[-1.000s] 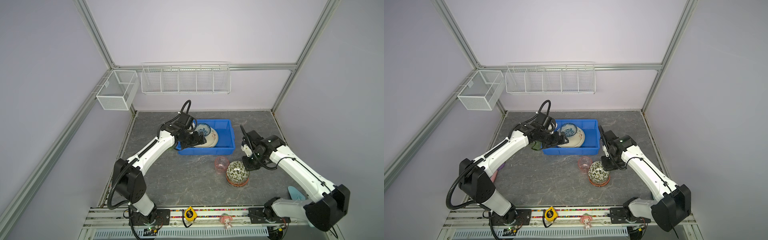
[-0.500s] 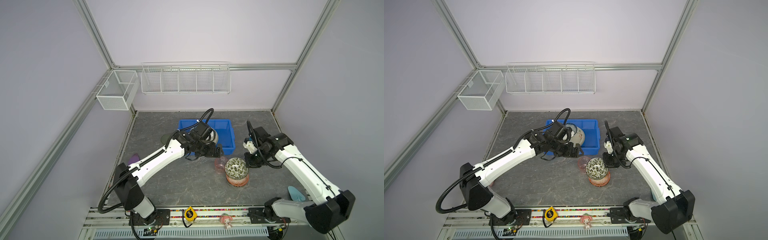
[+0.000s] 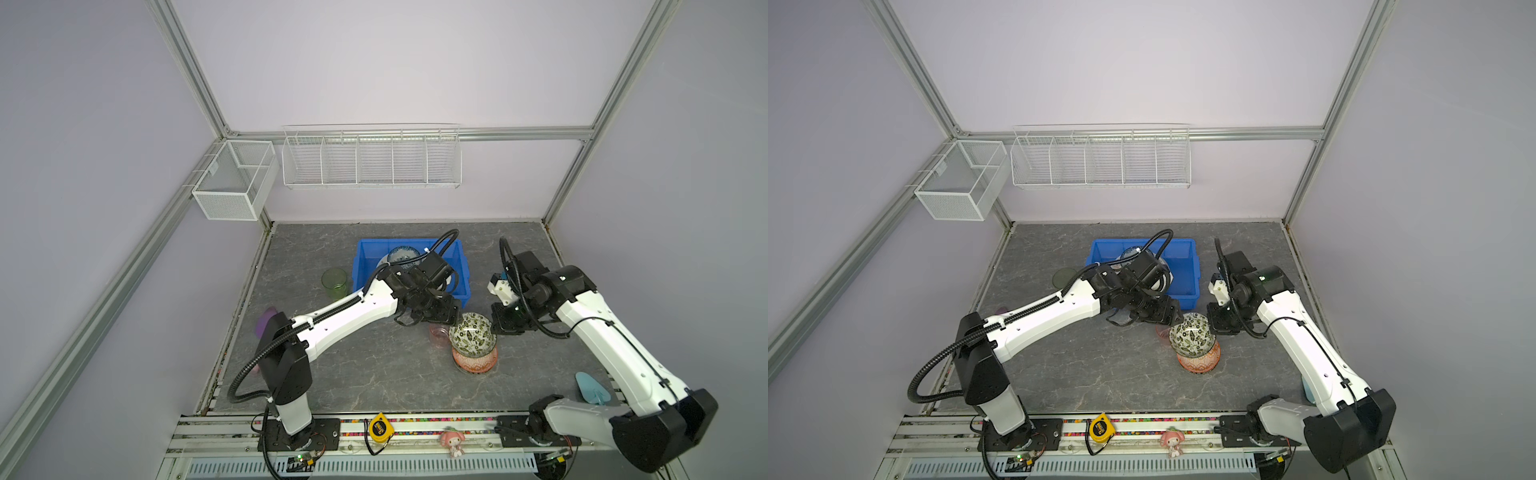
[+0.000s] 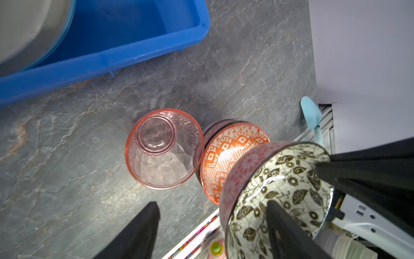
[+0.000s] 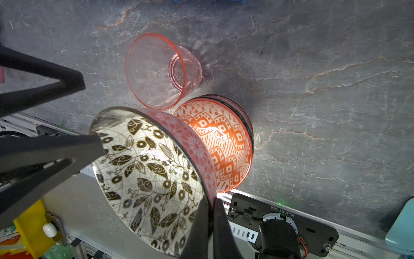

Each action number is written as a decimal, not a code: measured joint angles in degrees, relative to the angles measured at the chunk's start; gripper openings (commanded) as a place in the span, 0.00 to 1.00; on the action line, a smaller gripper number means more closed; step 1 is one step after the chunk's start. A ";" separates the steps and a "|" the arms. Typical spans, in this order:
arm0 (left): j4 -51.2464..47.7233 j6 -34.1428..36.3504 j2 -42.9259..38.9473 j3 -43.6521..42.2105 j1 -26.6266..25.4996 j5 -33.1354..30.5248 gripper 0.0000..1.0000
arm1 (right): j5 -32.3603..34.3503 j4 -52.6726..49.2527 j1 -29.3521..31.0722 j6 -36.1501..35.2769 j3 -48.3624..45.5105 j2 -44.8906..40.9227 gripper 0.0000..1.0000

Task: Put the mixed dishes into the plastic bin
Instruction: 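Reach the left gripper to the leaf-print bowl rim and grip it while right holds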

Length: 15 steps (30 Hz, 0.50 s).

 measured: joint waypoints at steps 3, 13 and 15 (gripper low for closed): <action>-0.13 0.04 0.63 0.46 -0.48 0.02 0.59 | -0.13 -0.04 -0.13 -0.22 0.00 0.00 0.07; -1.75 1.07 2.12 1.70 -1.57 0.22 0.38 | -0.13 -0.07 -0.76 -0.72 0.42 0.15 0.07; -2.12 1.11 2.14 1.81 -1.68 0.20 0.36 | -0.15 -0.07 -0.76 -0.76 0.55 0.26 0.07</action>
